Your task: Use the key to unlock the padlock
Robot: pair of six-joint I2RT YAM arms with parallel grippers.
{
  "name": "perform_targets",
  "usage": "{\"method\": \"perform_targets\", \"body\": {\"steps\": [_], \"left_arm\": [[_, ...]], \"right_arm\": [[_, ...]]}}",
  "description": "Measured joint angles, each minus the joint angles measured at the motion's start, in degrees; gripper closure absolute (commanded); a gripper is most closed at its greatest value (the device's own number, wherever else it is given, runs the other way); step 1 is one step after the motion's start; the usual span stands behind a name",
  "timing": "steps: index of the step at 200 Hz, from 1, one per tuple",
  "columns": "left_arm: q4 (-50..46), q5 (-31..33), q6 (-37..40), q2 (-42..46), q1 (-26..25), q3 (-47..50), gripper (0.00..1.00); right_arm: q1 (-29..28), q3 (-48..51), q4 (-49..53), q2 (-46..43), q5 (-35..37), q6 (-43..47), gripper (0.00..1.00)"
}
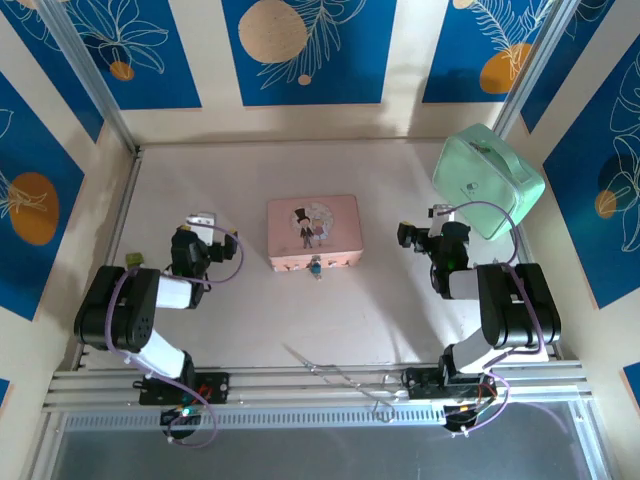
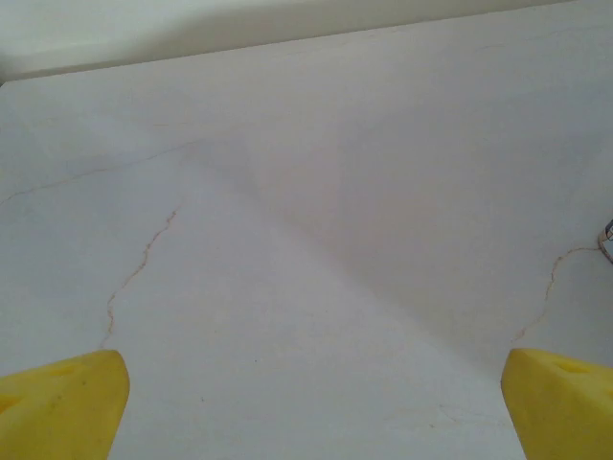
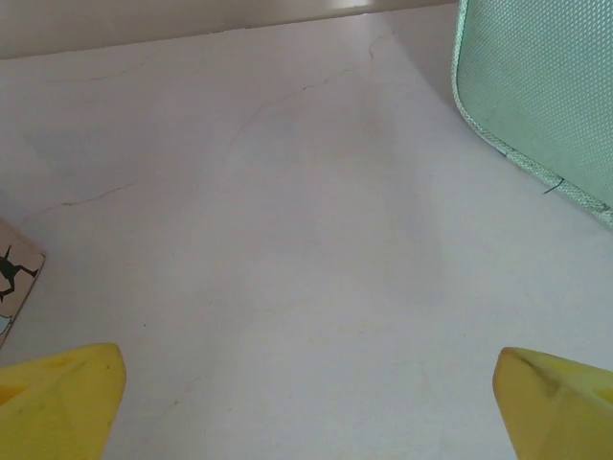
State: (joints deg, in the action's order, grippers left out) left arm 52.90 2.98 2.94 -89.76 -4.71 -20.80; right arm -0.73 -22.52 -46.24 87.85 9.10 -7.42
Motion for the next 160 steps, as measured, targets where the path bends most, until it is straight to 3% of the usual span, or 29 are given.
{"method": "perform_targets", "body": {"steps": [160], "left_arm": [[-0.24, 0.00, 0.00, 0.00, 0.00, -0.26, 0.01]], "right_arm": [[0.11, 0.00, 0.00, 0.00, -0.81, 0.00, 0.01]]}}
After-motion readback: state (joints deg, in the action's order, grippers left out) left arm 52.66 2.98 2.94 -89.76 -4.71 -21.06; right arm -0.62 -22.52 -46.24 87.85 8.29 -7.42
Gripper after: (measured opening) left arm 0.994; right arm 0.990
